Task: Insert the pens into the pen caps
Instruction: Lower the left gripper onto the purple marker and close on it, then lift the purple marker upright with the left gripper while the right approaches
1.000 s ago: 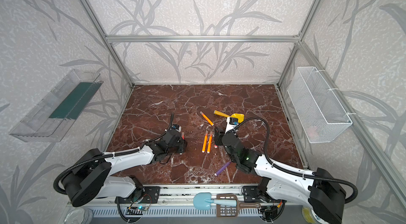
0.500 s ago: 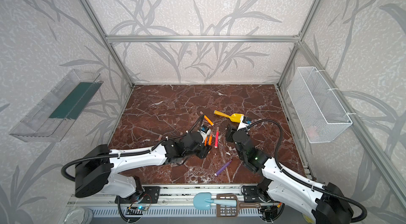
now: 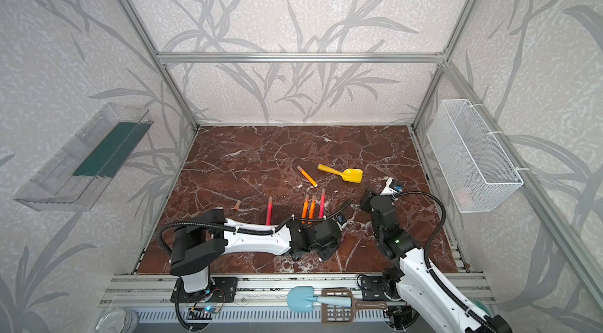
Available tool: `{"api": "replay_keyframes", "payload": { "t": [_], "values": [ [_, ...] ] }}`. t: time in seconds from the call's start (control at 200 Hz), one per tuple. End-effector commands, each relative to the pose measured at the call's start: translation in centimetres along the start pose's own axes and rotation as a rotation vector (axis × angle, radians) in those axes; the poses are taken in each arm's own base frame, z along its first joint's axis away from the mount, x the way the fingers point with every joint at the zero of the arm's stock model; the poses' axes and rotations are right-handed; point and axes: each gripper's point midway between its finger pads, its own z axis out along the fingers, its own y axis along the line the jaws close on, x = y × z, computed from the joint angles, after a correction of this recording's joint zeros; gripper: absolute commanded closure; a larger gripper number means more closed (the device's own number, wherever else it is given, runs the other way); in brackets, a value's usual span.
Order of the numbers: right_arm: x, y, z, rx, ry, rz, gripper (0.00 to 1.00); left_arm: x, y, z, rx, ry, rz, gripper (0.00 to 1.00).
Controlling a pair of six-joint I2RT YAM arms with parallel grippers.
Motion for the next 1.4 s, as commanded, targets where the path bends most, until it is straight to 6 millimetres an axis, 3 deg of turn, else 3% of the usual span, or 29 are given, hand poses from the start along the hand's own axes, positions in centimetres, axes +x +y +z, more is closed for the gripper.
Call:
{"api": "replay_keyframes", "payload": {
  "t": [0.0, 0.225, 0.435, 0.69, 0.765, 0.97, 1.115, 1.22, 1.394],
  "values": [
    [0.4, -1.2, 0.1, 0.022, 0.018, -0.003, 0.44, 0.4, 0.2, -0.2, -0.045, 0.024, 0.013, 0.42],
    [0.4, -3.0, 0.5, 0.066, 0.023, 0.016, 0.42, 2.1, -1.1, 0.0, -0.051, 0.067, 0.045, 0.42],
    [0.6, -2.8, 0.2, 0.035, 0.022, 0.028, 0.41, 3.5, -1.9, 0.4, -0.064, 0.1, 0.065, 0.43],
    [0.6, -2.1, -0.4, -0.015, 0.033, 0.041, 0.41, 4.6, -1.2, 0.8, -0.105, 0.123, 0.054, 0.62],
    [0.6, -1.2, -0.8, -0.067, 0.044, 0.036, 0.41, 4.7, -0.7, 0.8, -0.132, 0.131, 0.05, 0.72],
    [0.6, 1.0, -1.8, -0.197, 0.074, 0.059, 0.39, 5.1, 0.7, 0.9, -0.189, 0.146, 0.071, 0.79],
    [1.1, 2.9, -2.5, -0.294, 0.108, 0.079, 0.35, 4.2, 1.4, 0.4, -0.181, 0.123, 0.047, 0.83],
    [2.0, 4.7, -2.8, -0.391, 0.144, 0.121, 0.3, 2.6, 2.3, -1.2, -0.144, 0.06, -0.001, 0.84],
    [4.3, 8.6, -3.8, -0.547, 0.221, 0.159, 0.26, -0.5, 4.8, -5.5, -0.139, -0.079, -0.079, 0.91]
  ]
}}
